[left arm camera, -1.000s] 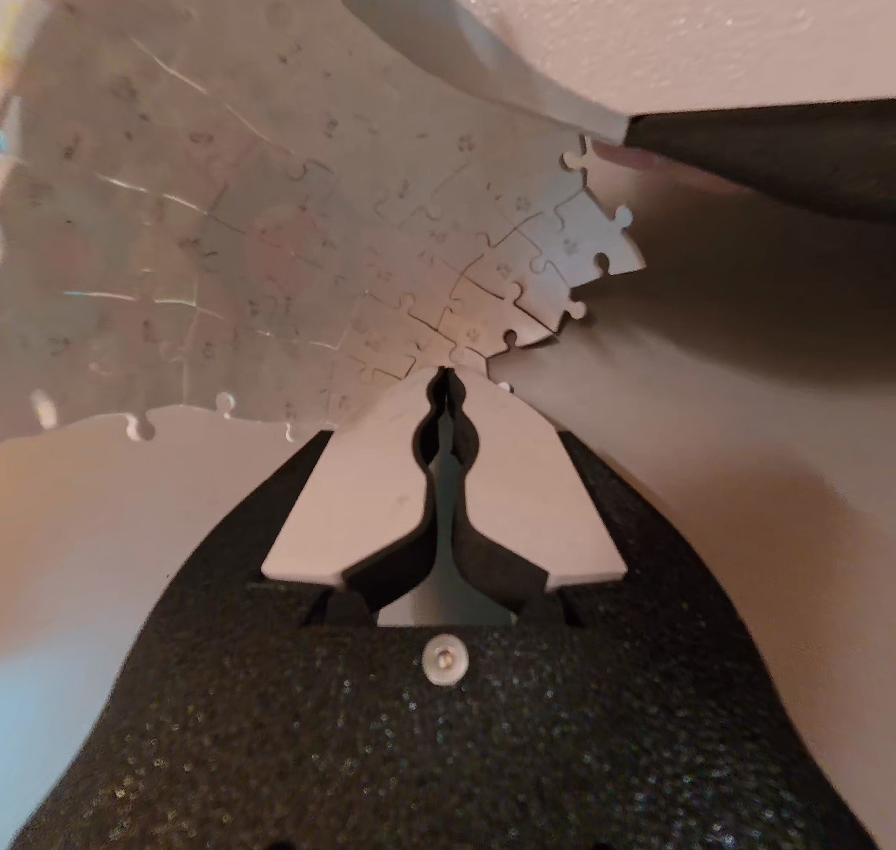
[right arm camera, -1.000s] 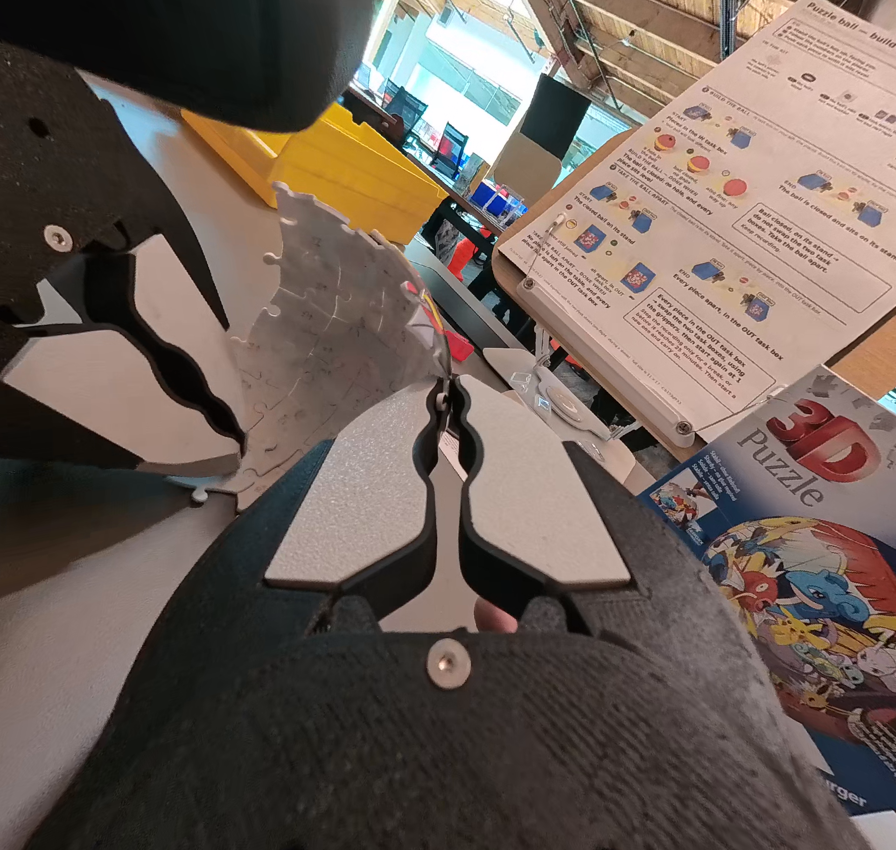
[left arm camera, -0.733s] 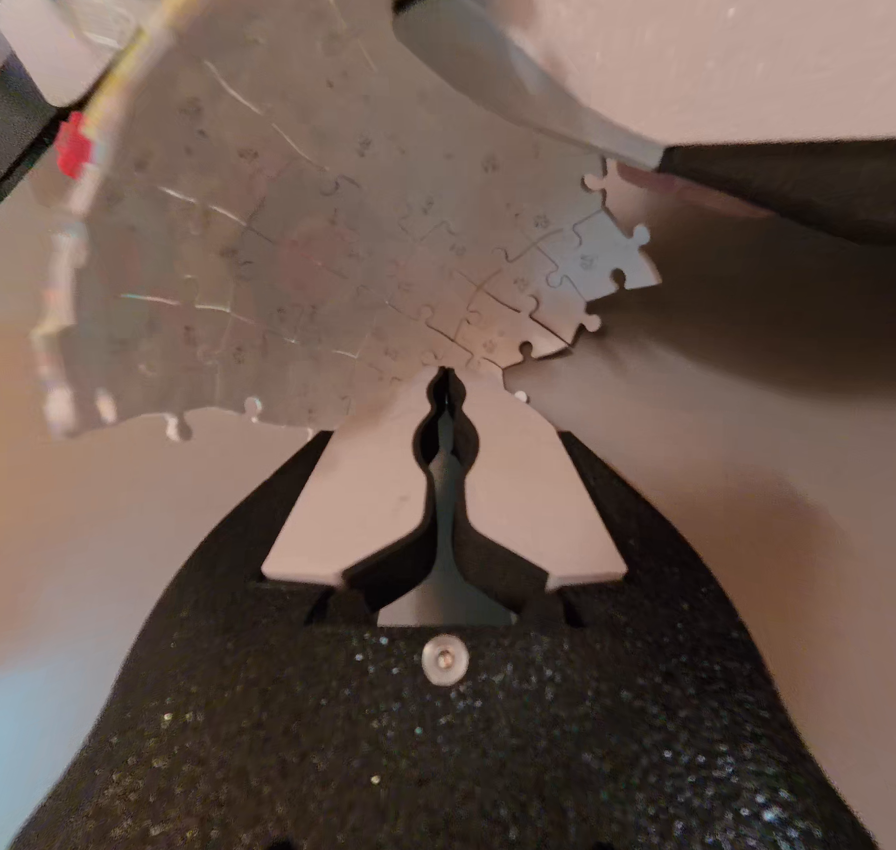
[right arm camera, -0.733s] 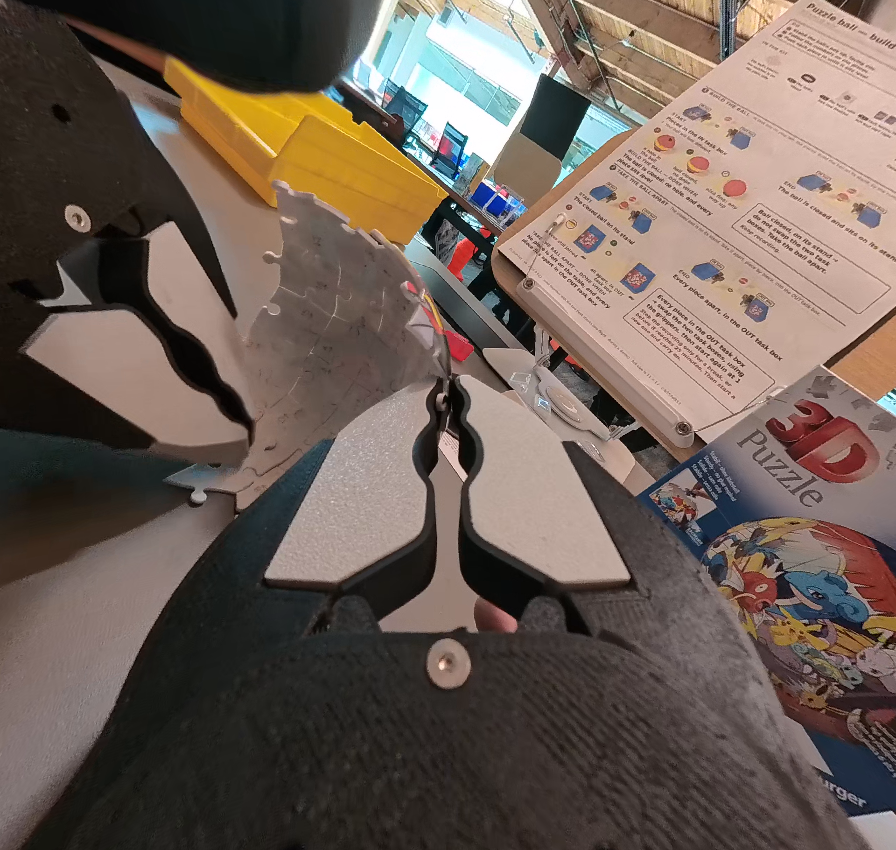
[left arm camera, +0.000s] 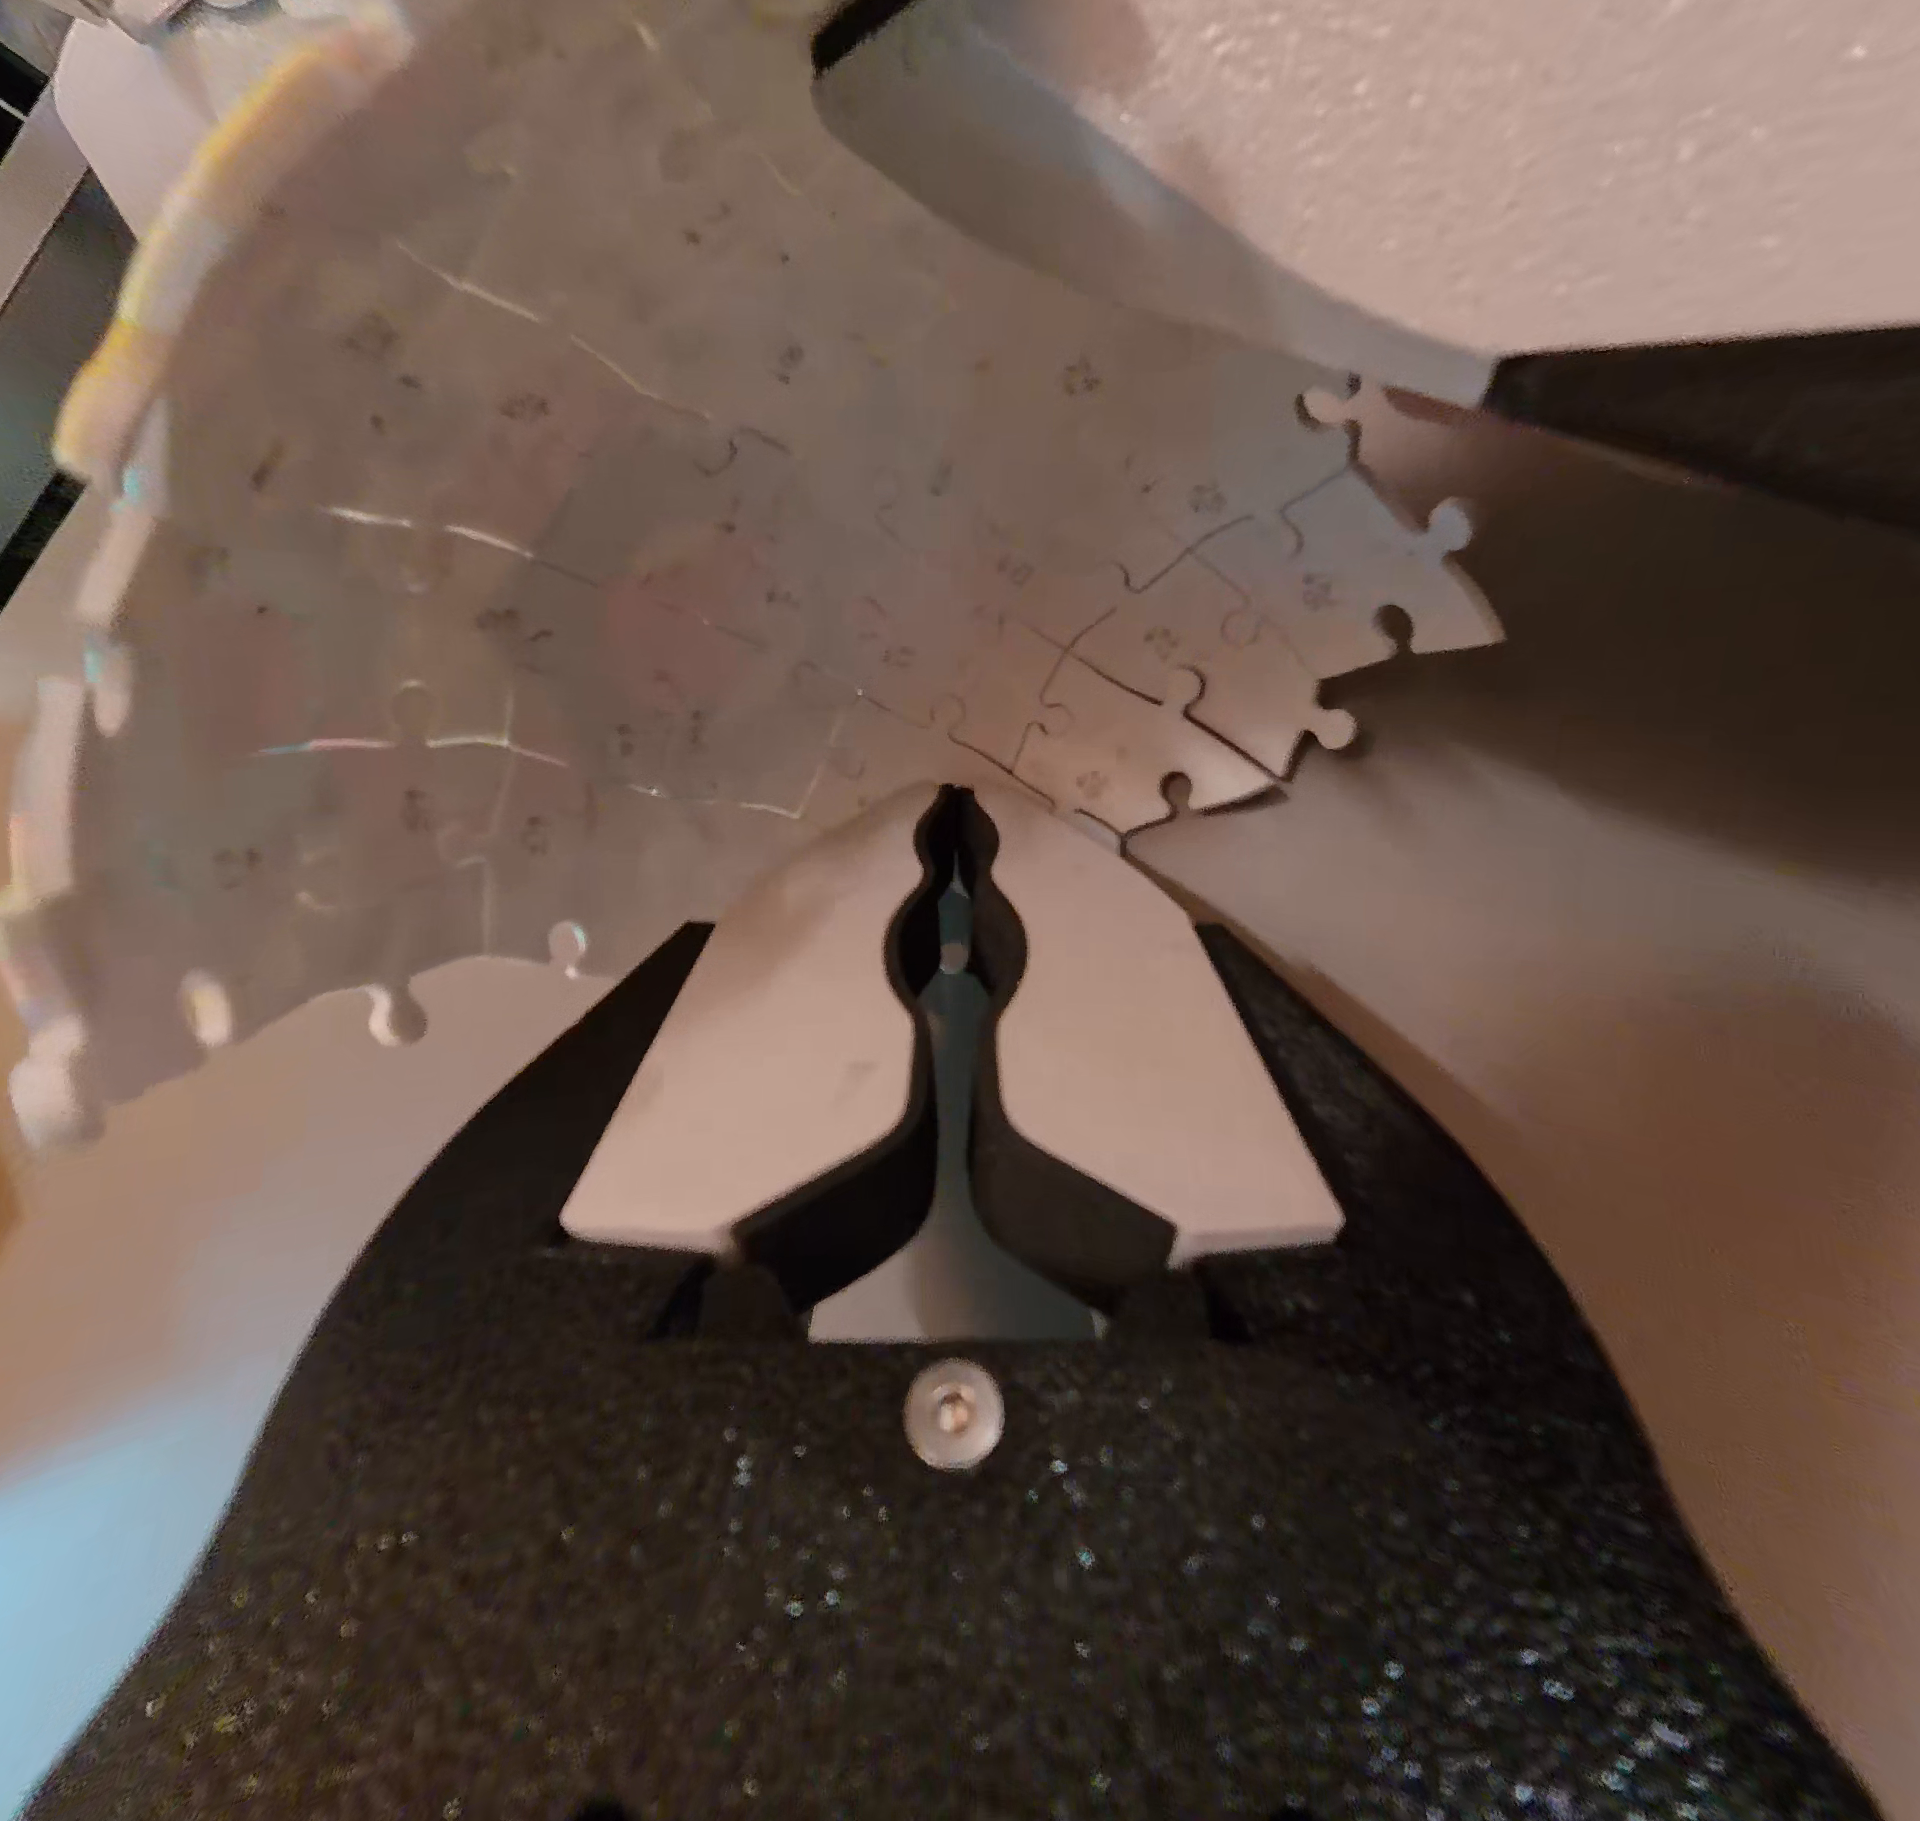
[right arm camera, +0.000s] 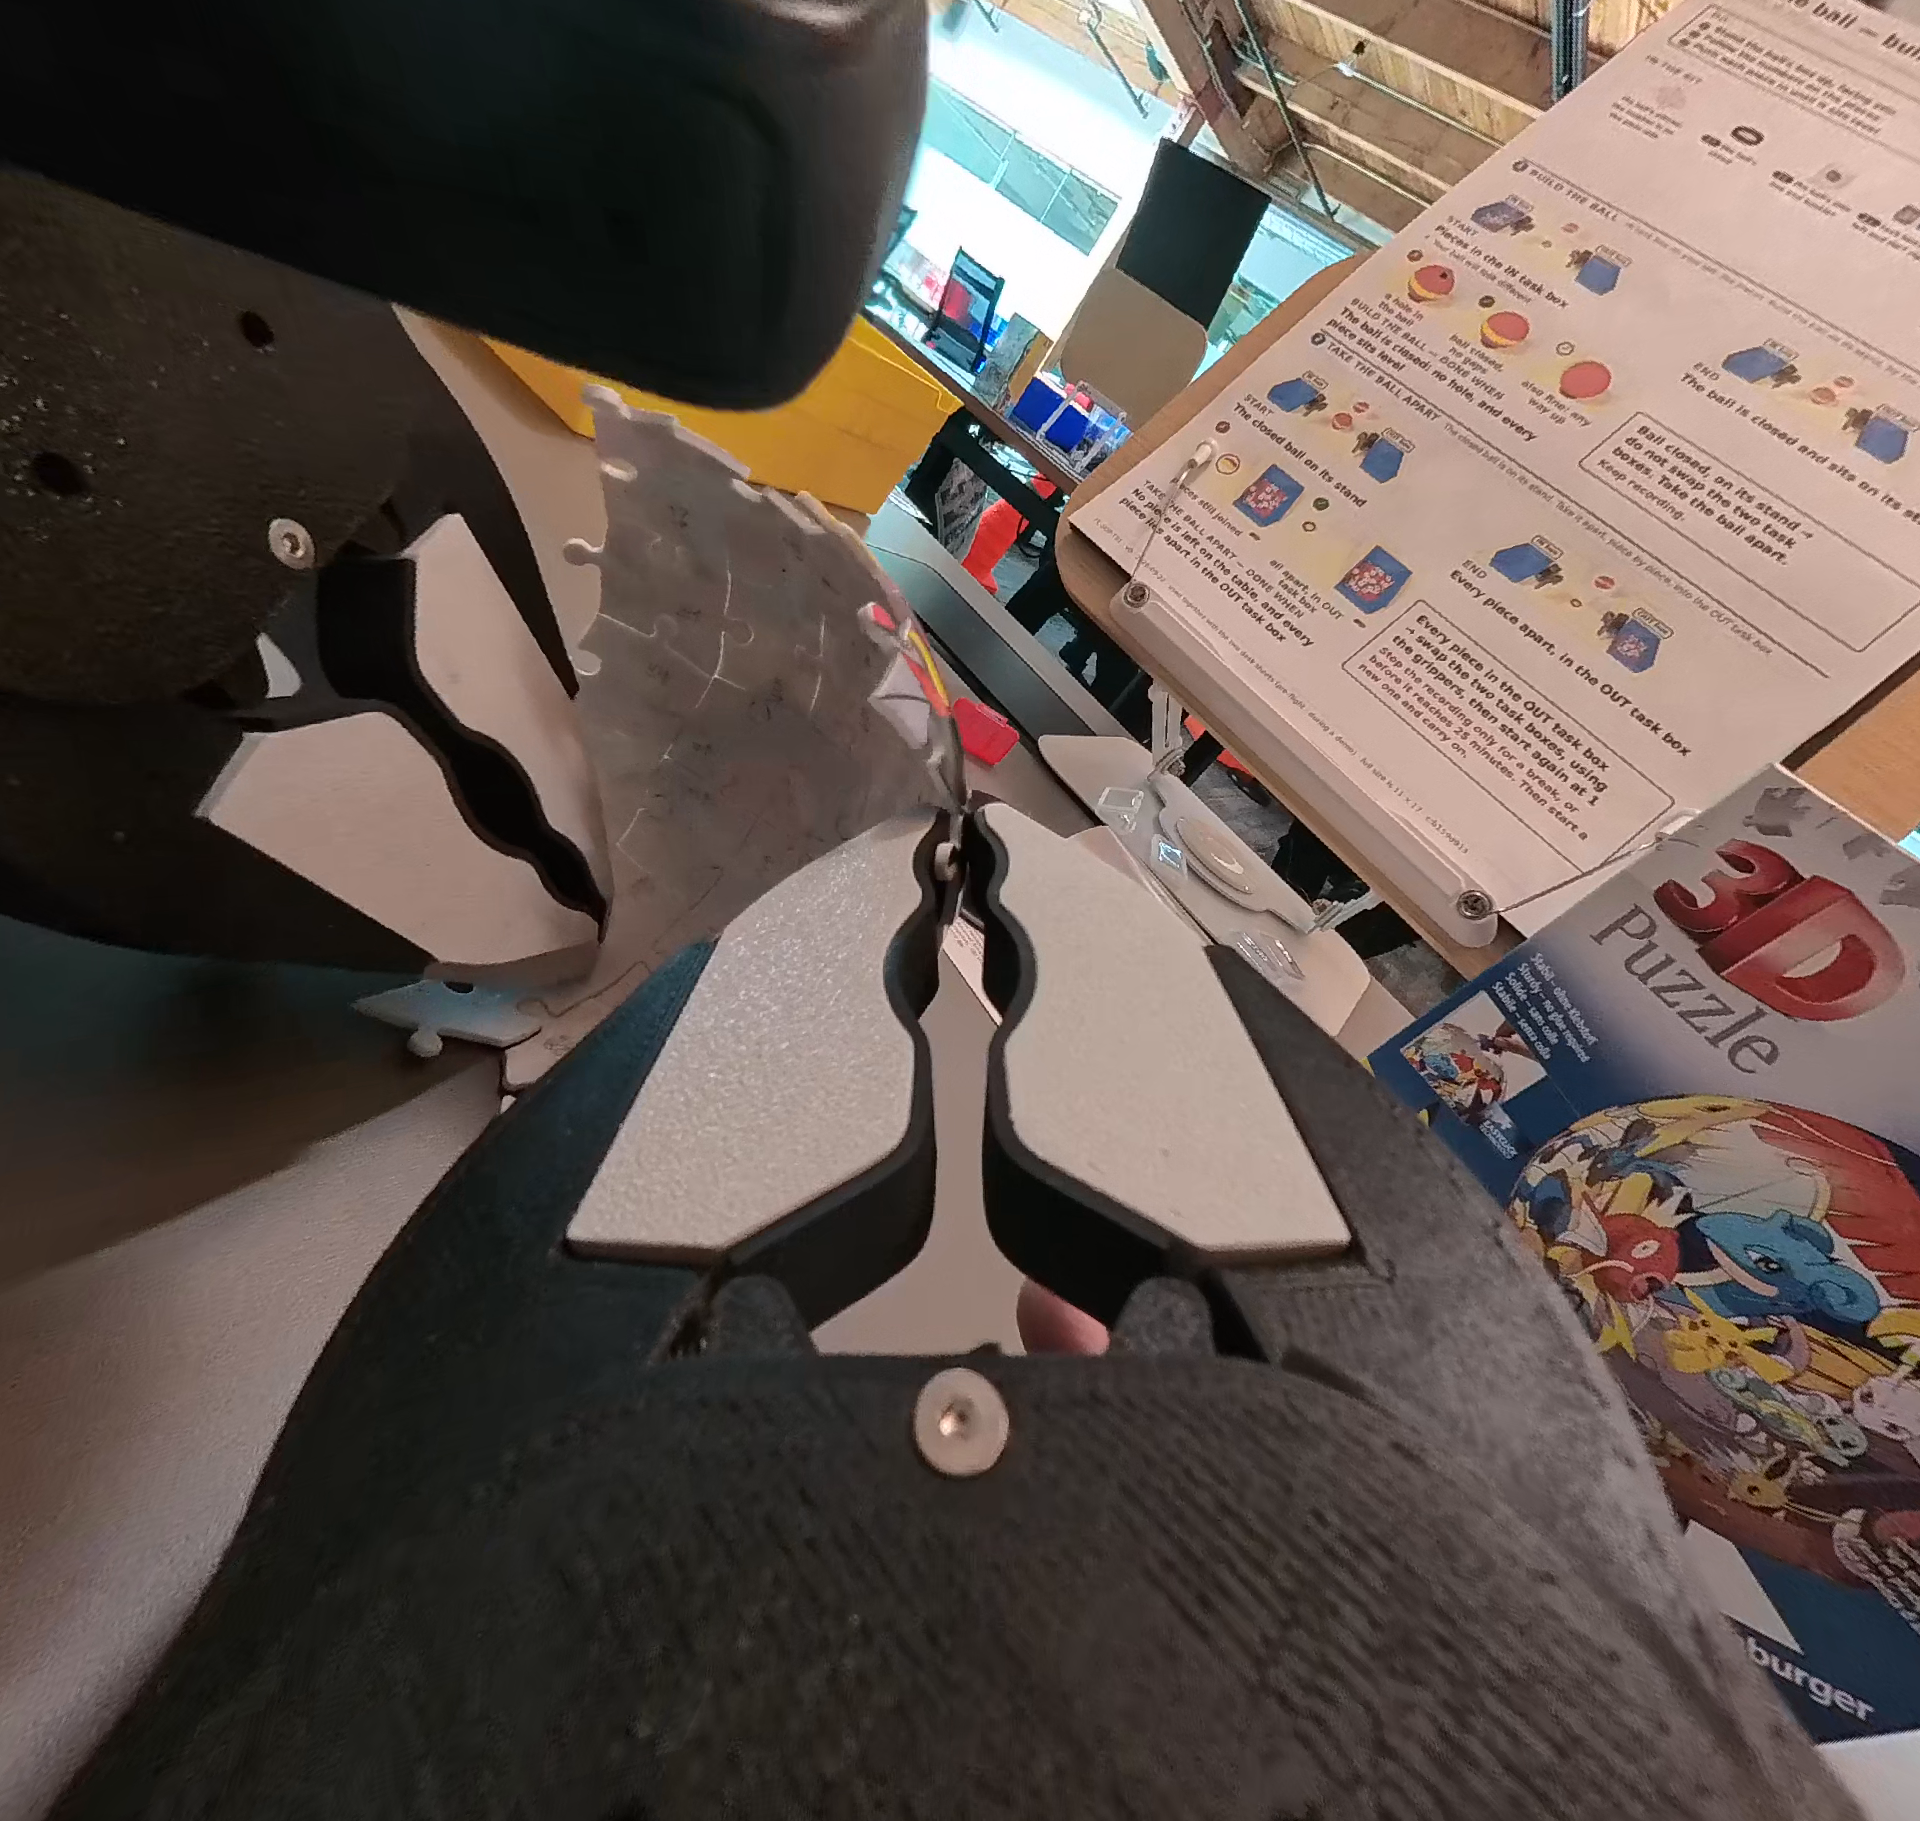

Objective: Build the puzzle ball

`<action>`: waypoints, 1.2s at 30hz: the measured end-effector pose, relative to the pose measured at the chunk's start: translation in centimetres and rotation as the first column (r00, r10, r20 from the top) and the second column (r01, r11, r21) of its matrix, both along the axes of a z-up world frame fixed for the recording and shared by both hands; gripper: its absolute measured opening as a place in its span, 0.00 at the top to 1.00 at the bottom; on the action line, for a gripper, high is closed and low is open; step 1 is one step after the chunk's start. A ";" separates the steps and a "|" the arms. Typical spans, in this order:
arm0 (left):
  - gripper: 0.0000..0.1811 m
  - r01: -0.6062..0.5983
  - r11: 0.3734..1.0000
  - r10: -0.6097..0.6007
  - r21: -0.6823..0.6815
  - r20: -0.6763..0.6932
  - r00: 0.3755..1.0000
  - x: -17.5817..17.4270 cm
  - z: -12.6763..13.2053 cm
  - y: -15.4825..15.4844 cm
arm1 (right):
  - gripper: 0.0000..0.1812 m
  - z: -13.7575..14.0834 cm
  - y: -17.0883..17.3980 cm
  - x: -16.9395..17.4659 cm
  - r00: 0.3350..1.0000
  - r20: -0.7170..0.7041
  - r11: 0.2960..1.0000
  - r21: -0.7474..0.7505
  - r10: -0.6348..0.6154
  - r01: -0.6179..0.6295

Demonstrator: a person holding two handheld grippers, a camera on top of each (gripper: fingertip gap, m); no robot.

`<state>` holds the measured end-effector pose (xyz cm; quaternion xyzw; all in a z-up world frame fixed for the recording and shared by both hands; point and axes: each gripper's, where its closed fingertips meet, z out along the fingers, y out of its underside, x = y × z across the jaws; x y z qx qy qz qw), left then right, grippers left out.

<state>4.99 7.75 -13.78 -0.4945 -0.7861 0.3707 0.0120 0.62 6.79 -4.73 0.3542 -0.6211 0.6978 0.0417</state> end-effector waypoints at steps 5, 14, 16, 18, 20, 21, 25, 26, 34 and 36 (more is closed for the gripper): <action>1.00 -0.042 0.997 0.038 -0.062 -0.061 0.997 0.9 1.9 0.1 | 0.99 0.0 0.0 0.0 1.000 -0.002 1.000 -0.001 0.000 0.000; 1.00 0.041 0.999 -0.040 0.014 -0.012 0.999 0.0 0.3 1.5 | 0.99 0.0 0.1 0.0 1.000 0.000 1.000 -0.001 -0.001 0.001; 1.00 0.041 0.999 -0.041 0.031 -0.010 0.999 -0.1 -0.1 1.6 | 0.99 0.0 0.0 0.0 1.000 0.000 1.000 0.000 0.000 0.000; 1.00 0.043 0.998 -0.043 0.034 -0.020 0.999 -0.1 -0.1 1.5 | 0.99 0.0 0.0 0.0 1.000 0.001 1.000 0.000 0.000 0.000; 1.00 0.040 0.998 -0.038 0.055 -0.032 0.999 -0.2 -0.2 1.5 | 0.99 0.0 0.0 0.0 1.000 0.004 1.000 0.001 -0.001 0.001; 1.00 0.037 0.997 -0.035 0.068 -0.038 0.999 -0.2 -0.2 1.5 | 0.99 0.0 0.0 0.0 1.000 0.004 1.000 0.002 -0.002 0.002; 1.00 0.097 0.995 -0.096 -0.002 0.048 0.994 -0.2 -0.1 1.5 | 0.99 0.0 0.0 -0.1 1.000 0.008 1.000 0.003 -0.002 0.002; 1.00 0.123 0.992 -0.119 -0.037 0.089 0.989 -0.2 -0.1 1.4 | 0.99 0.0 0.0 -0.1 1.000 0.008 1.000 0.004 -0.002 0.002; 1.00 0.151 0.986 -0.157 -0.065 -0.107 0.982 -2.1 2.0 2.0 | 0.99 -0.1 0.0 -0.1 1.000 0.009 1.000 0.005 0.000 0.000; 1.00 0.183 0.982 -0.188 -0.050 -0.120 0.975 -2.6 1.6 2.1 | 0.99 -0.1 -0.1 0.0 1.000 0.009 1.000 0.007 0.002 -0.002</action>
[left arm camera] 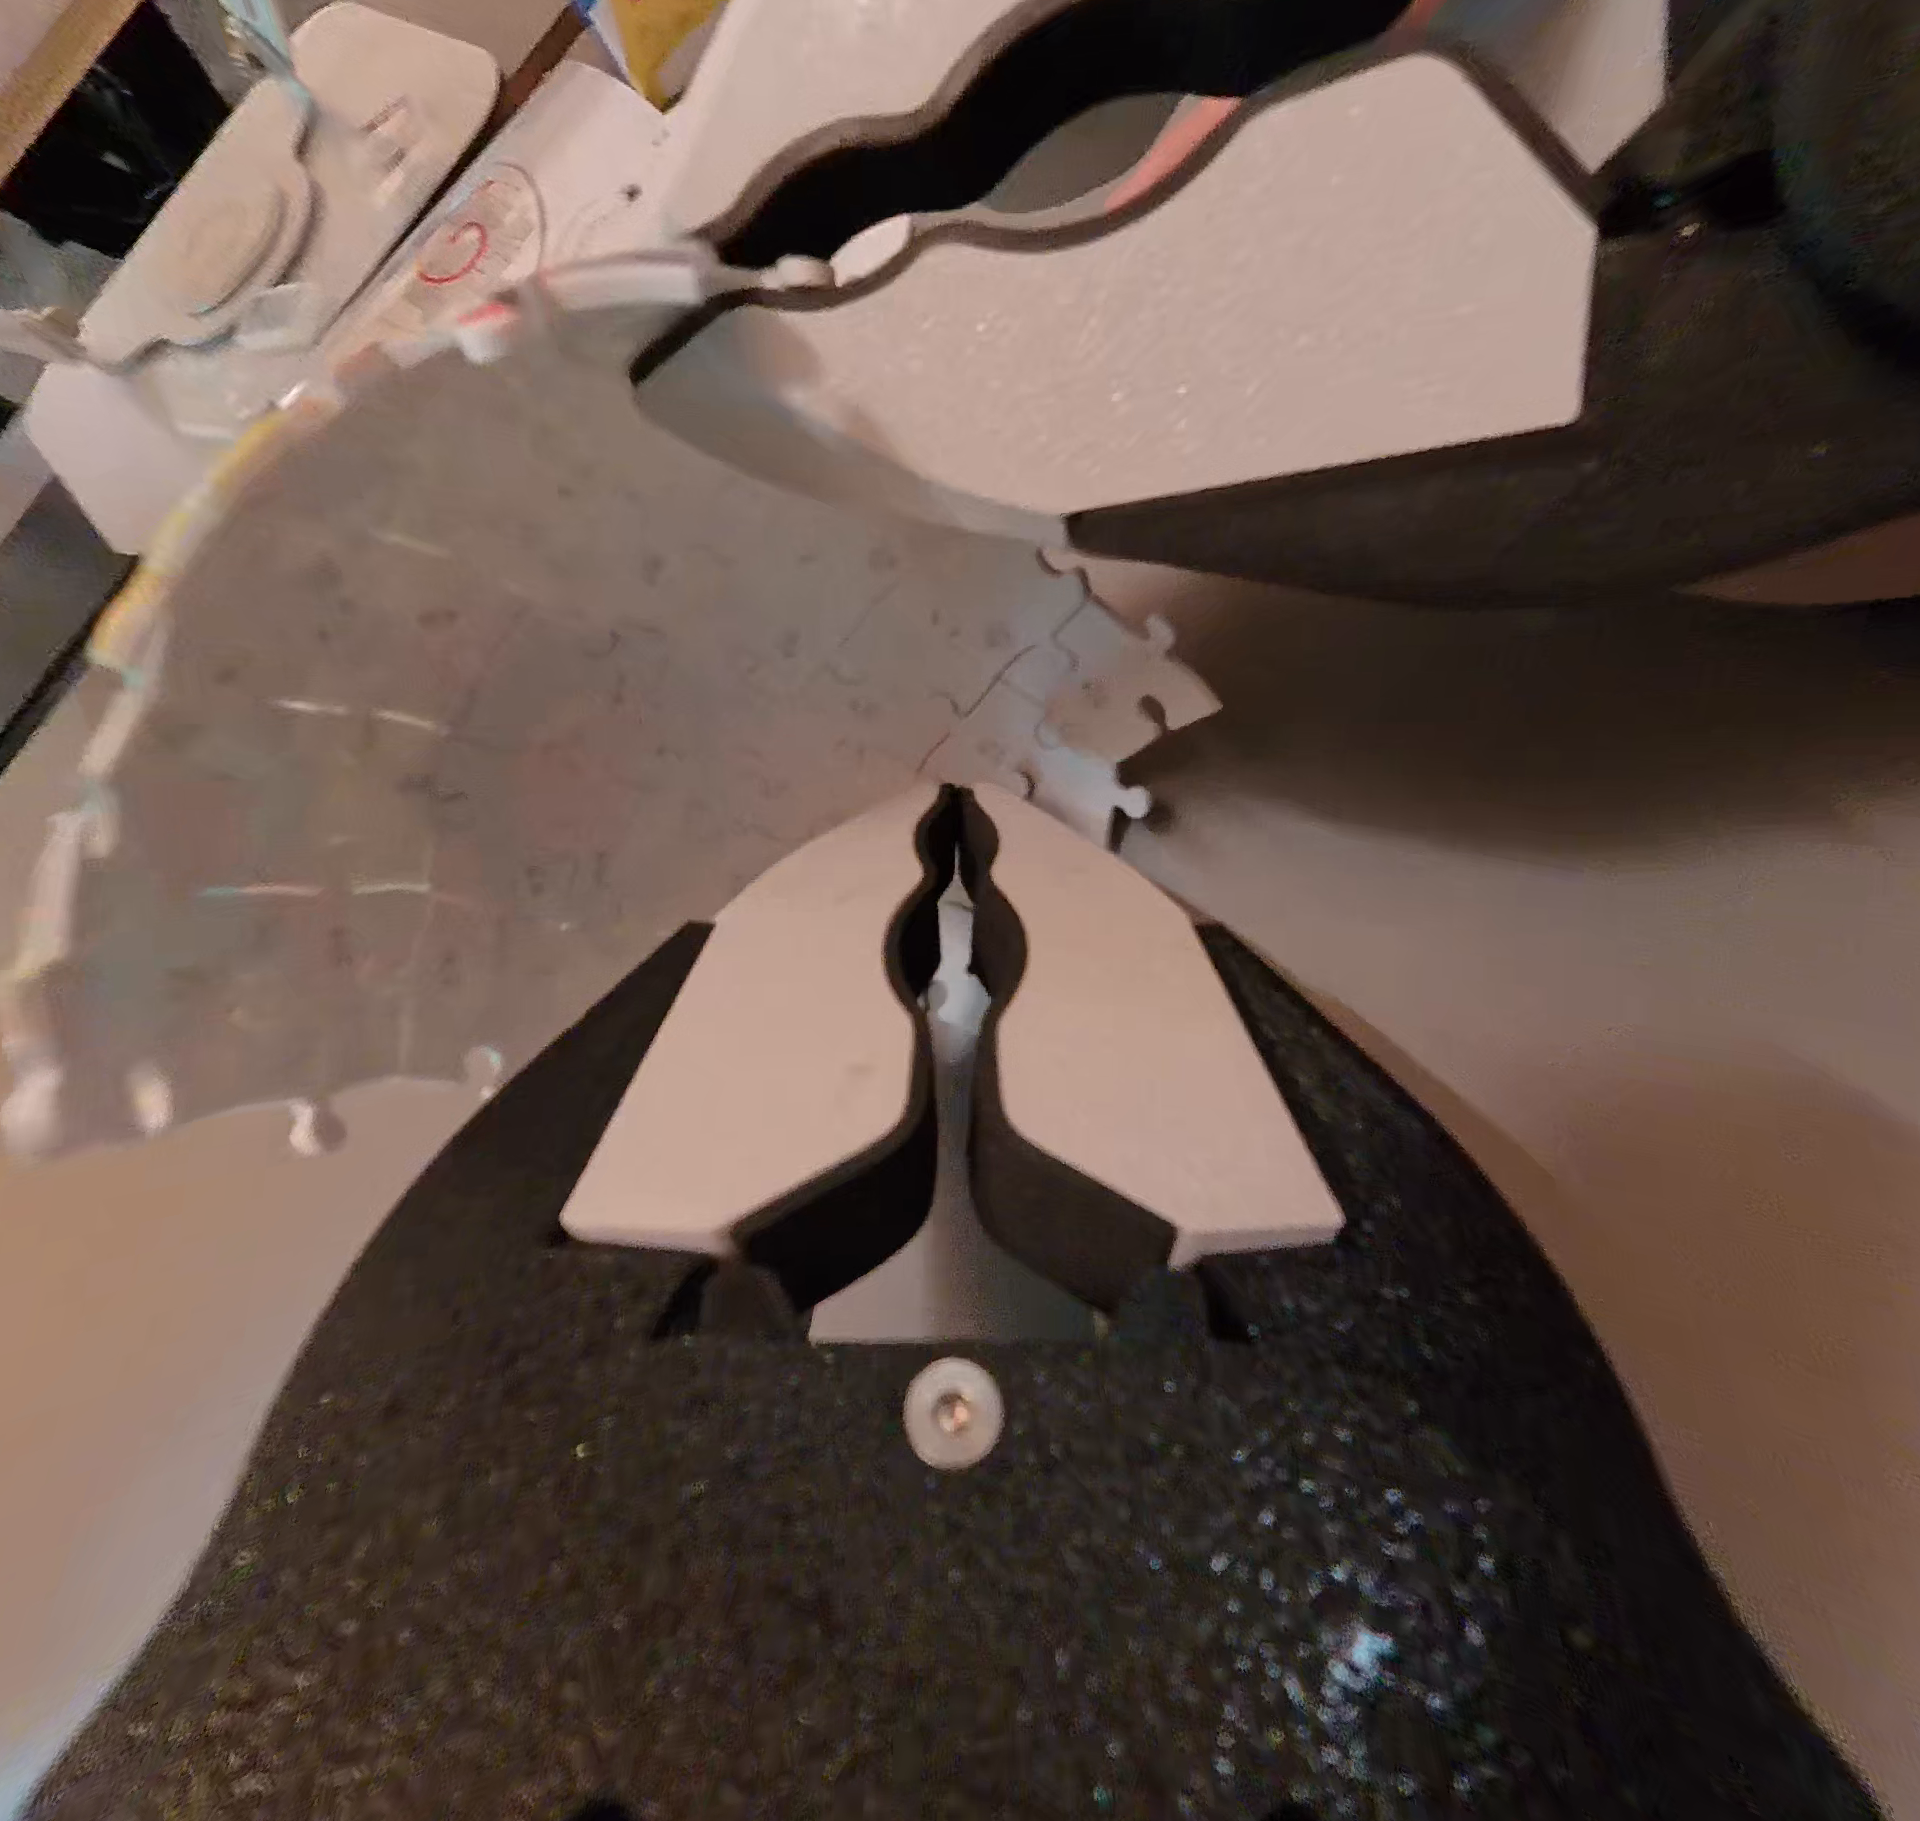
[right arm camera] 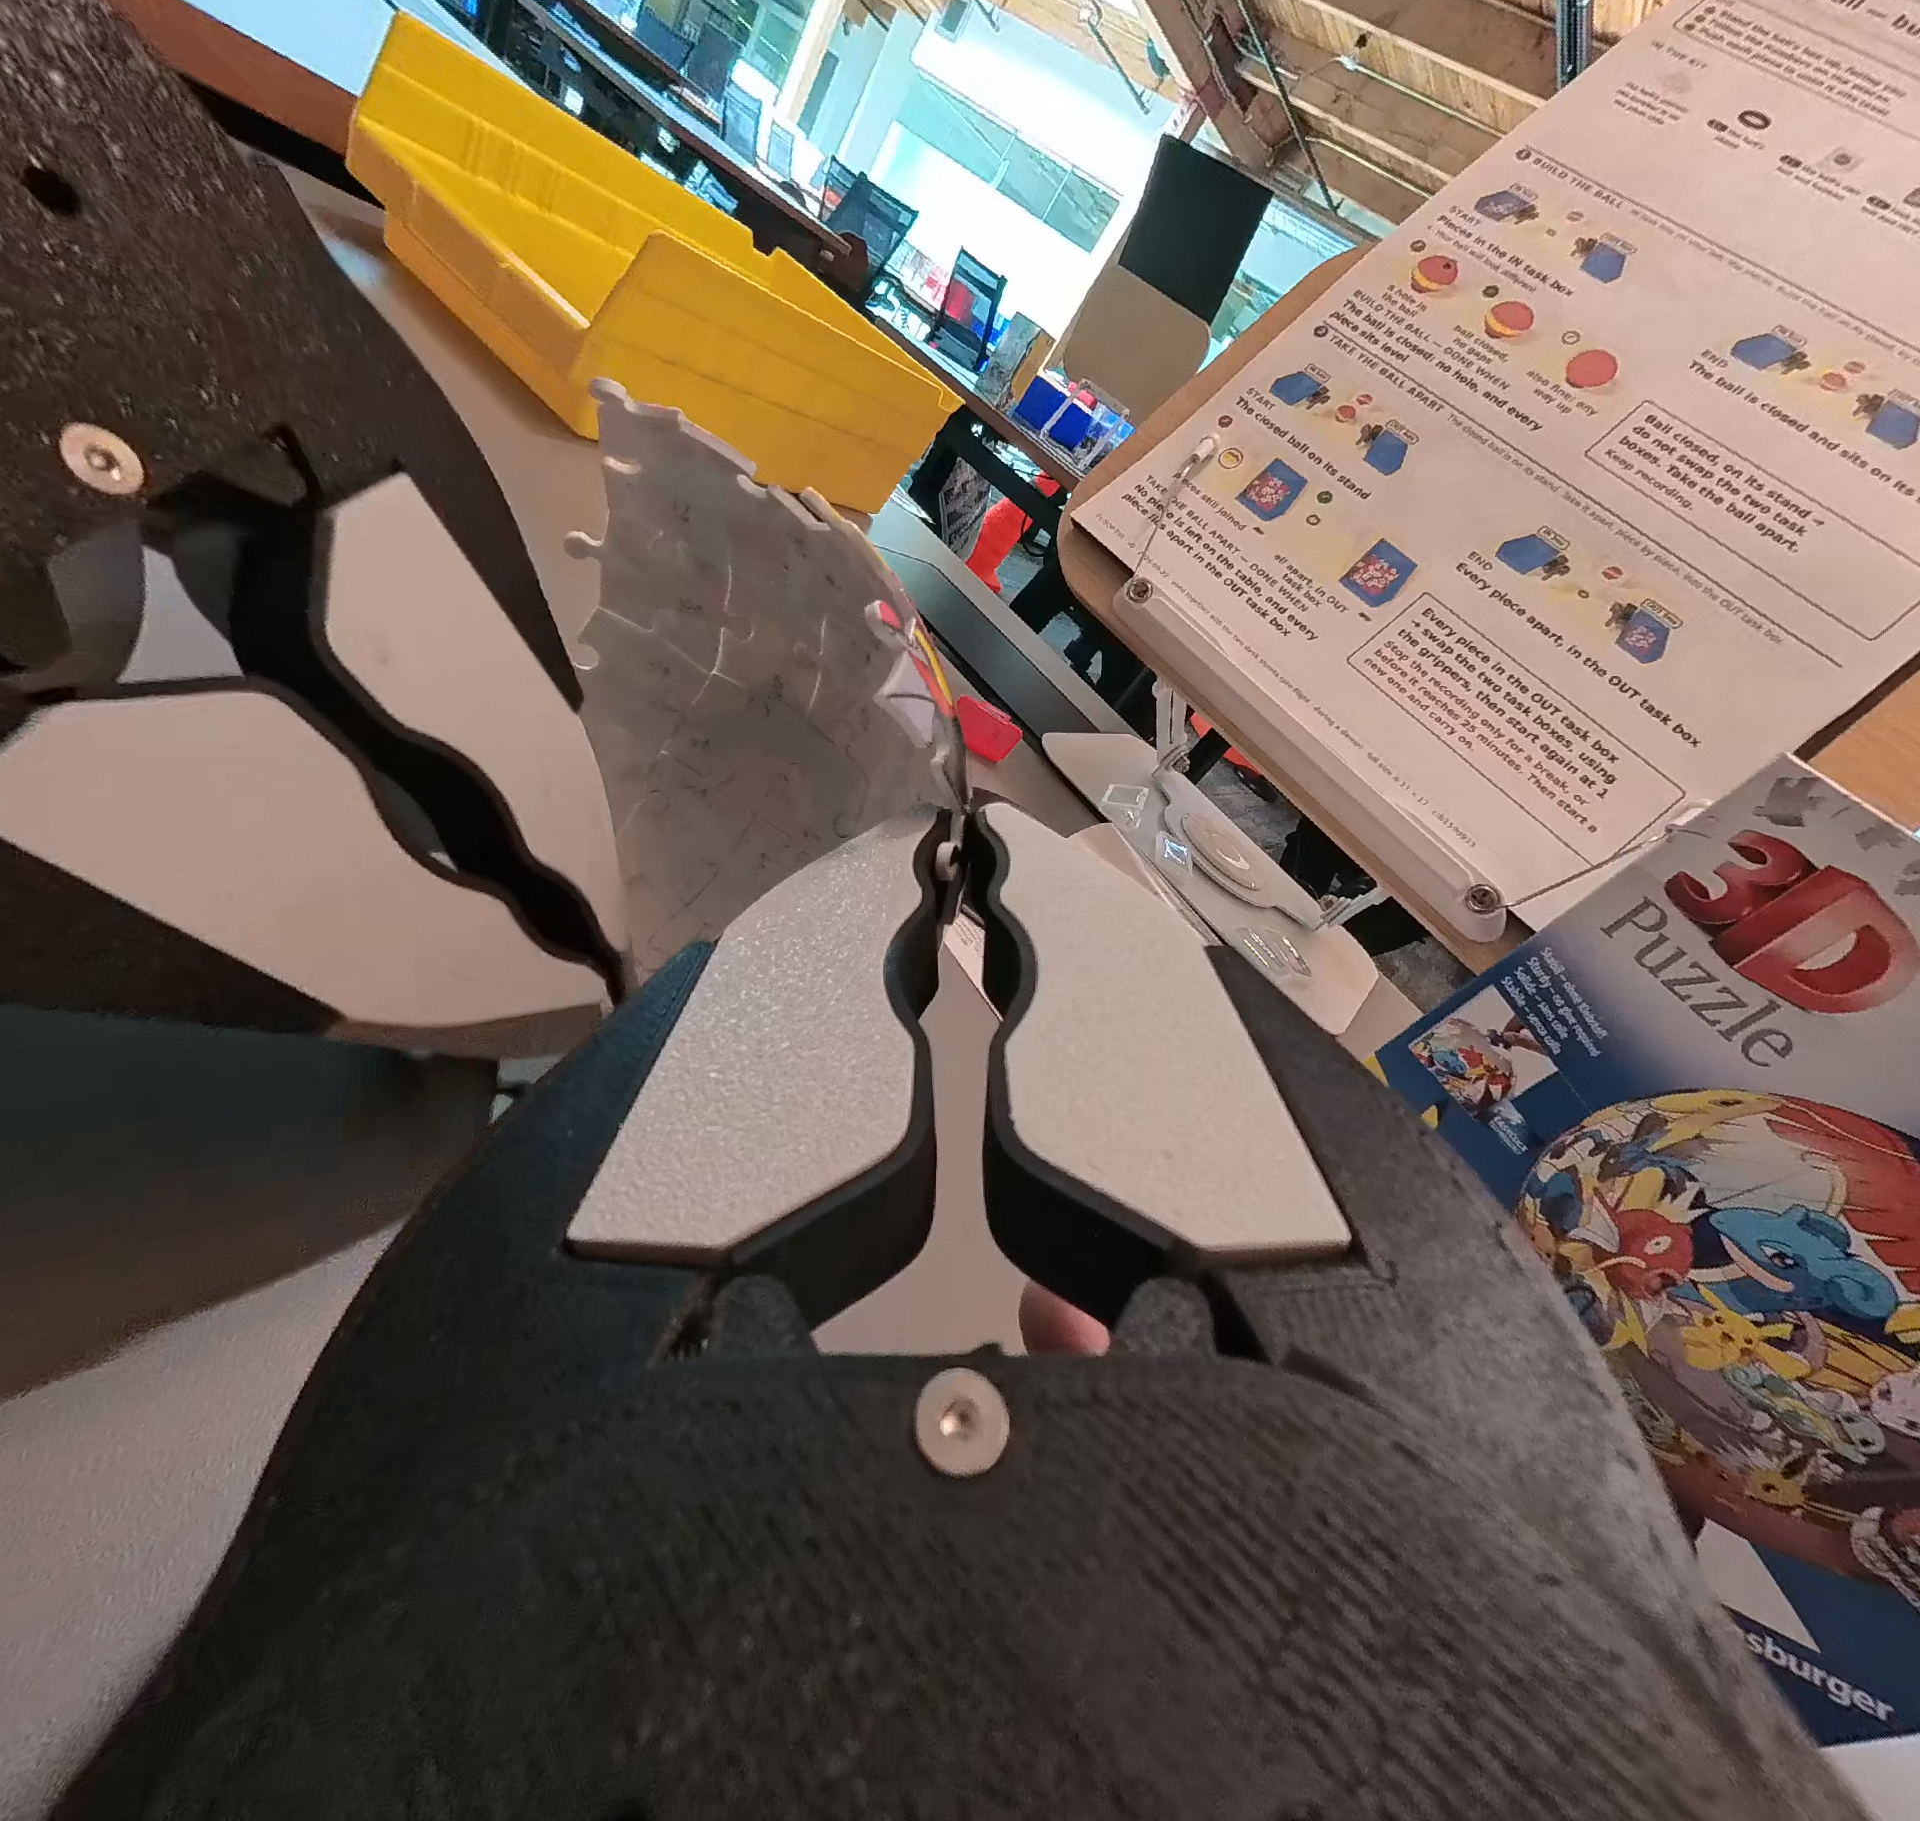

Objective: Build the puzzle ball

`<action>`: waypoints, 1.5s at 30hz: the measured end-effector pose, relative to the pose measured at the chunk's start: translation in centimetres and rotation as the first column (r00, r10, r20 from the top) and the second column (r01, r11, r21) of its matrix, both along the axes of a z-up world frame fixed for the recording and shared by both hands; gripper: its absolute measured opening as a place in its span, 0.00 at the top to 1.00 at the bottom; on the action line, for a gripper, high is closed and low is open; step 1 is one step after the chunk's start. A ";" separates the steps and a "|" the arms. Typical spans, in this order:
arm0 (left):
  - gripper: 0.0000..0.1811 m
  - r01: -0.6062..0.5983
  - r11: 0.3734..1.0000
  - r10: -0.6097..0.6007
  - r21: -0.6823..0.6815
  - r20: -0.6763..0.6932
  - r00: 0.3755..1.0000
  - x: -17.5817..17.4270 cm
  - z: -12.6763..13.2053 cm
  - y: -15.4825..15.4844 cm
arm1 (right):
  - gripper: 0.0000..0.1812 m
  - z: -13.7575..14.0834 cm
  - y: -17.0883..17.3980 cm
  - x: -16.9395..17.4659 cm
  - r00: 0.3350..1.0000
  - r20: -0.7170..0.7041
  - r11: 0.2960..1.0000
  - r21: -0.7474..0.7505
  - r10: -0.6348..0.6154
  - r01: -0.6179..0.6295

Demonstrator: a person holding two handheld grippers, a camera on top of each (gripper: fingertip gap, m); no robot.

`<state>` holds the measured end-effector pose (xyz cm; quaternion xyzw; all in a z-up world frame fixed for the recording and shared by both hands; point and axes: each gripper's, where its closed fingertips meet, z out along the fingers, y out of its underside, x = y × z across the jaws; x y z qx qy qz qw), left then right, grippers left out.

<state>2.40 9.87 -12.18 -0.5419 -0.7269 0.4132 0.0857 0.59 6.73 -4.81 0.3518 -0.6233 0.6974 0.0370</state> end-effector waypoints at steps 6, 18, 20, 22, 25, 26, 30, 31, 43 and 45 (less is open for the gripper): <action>1.00 0.038 0.998 -0.038 0.046 0.003 0.999 -0.5 -1.3 0.4 | 0.99 0.0 0.0 0.0 1.000 0.001 1.000 0.000 0.000 0.000; 1.00 0.035 0.999 -0.035 0.026 0.006 0.999 -0.3 -1.0 0.3 | 0.99 -0.1 0.0 -0.1 1.000 -0.009 1.000 -0.003 -0.002 0.002; 1.00 0.009 1.000 -0.008 0.011 -0.024 1.000 0.2 -0.3 0.3 | 0.99 -0.1 0.0 -0.1 1.000 -0.012 1.000 -0.005 -0.002 0.002; 1.00 -0.020 1.000 0.021 0.017 -0.024 1.000 0.9 -0.1 0.3 | 0.98 -0.2 0.0 -0.1 1.000 -0.019 1.000 -0.006 -0.004 0.004; 1.00 -0.035 0.999 0.036 0.028 -0.012 0.999 1.4 -0.4 0.3 | 0.98 -0.2 0.0 -0.2 1.000 -0.025 1.000 -0.008 -0.010 0.009; 1.00 -0.030 0.999 0.031 0.032 -0.023 0.999 1.2 -0.4 0.5 | 0.98 -0.2 0.0 -0.2 1.000 -0.026 1.000 -0.011 -0.010 0.009; 1.00 -0.017 0.999 0.017 0.039 -0.009 1.000 0.5 -0.9 0.7 | 0.98 -0.3 0.1 -0.4 0.999 -0.036 0.999 -0.019 -0.027 0.026; 1.00 -0.008 0.999 0.008 0.044 -0.008 1.000 0.2 -1.1 0.8 | 0.98 -0.3 0.2 -0.4 0.998 -0.047 0.999 -0.027 -0.032 0.031; 1.00 0.010 0.996 -0.014 0.086 0.041 0.999 -0.1 -1.6 0.6 | 0.96 -1.1 0.4 -1.4 0.981 -0.161 0.994 -0.046 -0.105 0.098; 1.00 0.003 0.995 -0.008 0.095 0.054 0.998 -0.1 -1.6 0.6 | 0.96 -1.1 0.5 -1.3 0.981 -0.166 0.994 -0.050 -0.105 0.098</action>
